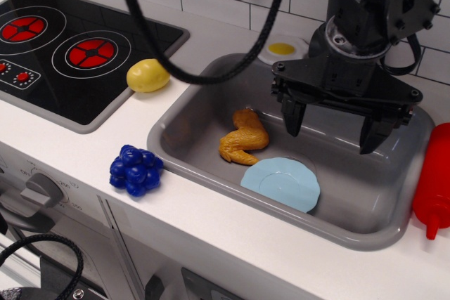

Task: Put blueberries on plate sink

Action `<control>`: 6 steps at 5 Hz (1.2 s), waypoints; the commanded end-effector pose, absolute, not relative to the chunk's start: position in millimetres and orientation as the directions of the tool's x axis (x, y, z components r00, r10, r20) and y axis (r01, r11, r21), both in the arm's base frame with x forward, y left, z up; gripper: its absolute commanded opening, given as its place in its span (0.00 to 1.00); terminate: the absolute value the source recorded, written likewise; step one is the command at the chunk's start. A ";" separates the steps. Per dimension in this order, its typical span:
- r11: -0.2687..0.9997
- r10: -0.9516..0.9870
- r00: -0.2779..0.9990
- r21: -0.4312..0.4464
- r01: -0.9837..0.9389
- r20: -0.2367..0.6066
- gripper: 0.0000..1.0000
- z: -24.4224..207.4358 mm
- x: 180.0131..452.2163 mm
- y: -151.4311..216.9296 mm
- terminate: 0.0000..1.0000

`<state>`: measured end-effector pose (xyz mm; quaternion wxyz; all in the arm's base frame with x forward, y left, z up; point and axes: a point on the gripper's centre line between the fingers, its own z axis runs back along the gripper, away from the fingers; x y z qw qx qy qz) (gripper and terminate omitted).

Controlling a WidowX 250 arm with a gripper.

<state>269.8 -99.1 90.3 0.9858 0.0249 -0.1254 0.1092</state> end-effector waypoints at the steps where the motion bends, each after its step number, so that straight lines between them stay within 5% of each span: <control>1: 0.975 0.209 0.945 0.022 -0.221 0.253 1.00 90.3 269.8 -99.1 0.00; 2: 0.986 0.165 0.962 -0.022 -0.164 0.218 1.00 90.3 262.0 -86.8 0.00; 6: 0.993 0.065 0.979 0.082 -0.082 0.193 1.00 123.3 225.6 16.8 0.00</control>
